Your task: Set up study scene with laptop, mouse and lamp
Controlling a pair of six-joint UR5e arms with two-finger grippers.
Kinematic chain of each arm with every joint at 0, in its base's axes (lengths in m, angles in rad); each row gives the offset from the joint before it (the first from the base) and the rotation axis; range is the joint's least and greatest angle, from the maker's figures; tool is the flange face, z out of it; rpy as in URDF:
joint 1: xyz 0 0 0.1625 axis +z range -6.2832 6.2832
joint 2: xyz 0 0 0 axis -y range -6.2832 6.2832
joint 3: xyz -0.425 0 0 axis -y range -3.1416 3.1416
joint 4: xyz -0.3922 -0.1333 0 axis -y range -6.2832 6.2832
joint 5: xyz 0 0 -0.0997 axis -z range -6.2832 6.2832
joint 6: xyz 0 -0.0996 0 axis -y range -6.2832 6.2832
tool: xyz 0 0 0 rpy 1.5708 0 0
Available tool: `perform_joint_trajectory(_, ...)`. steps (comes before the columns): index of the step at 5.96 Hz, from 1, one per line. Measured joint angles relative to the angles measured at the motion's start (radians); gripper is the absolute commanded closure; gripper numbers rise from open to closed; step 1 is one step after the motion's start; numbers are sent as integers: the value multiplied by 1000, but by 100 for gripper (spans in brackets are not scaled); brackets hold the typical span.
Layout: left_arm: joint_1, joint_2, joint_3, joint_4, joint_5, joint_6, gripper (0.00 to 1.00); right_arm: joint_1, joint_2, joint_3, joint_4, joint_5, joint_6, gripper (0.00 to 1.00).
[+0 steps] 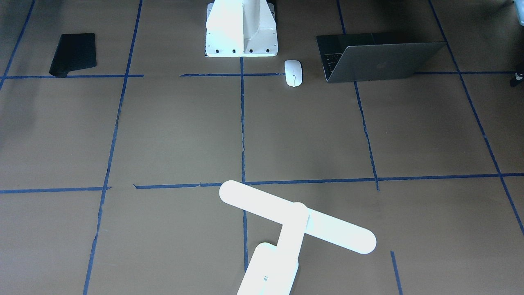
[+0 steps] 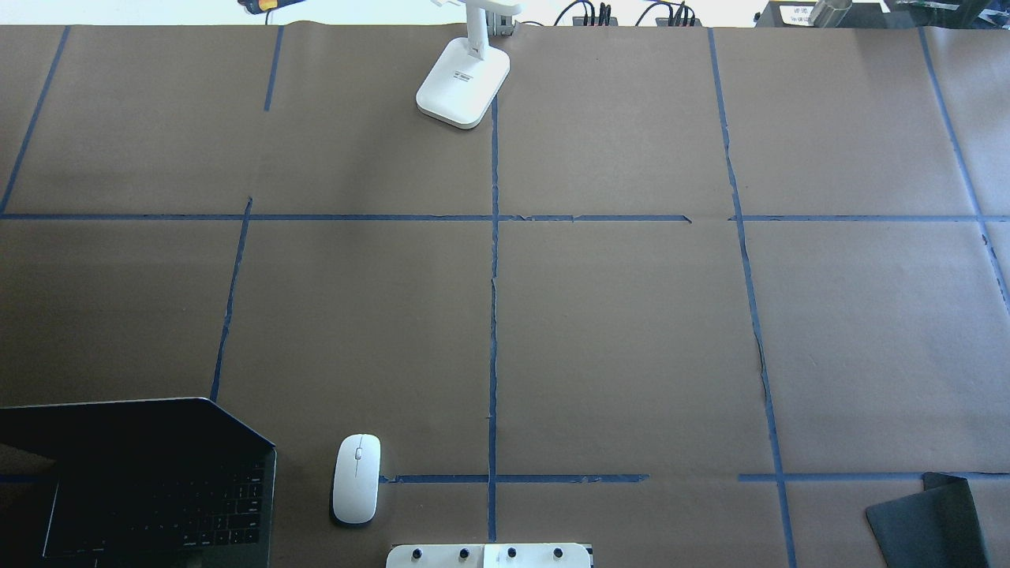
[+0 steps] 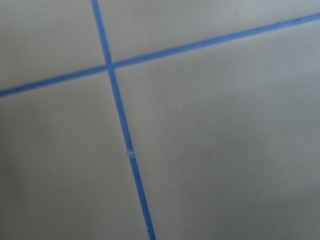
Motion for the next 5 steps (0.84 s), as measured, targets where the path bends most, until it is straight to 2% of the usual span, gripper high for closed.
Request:
perform_joint_trajectory(2, 3, -51, -4, -55, -8, 6, 0, 0, 0, 0, 0, 0, 0, 0)
perform_joint_trajectory(4, 33, -26, -11, -310, -10, 2, 0, 0, 1, -1, 0, 0, -2, 0)
perform_joint_trajectory(5, 97, -23, -25, -448, -10, 2, 0, 0, 1, -1, 0, 0, -3, 0)
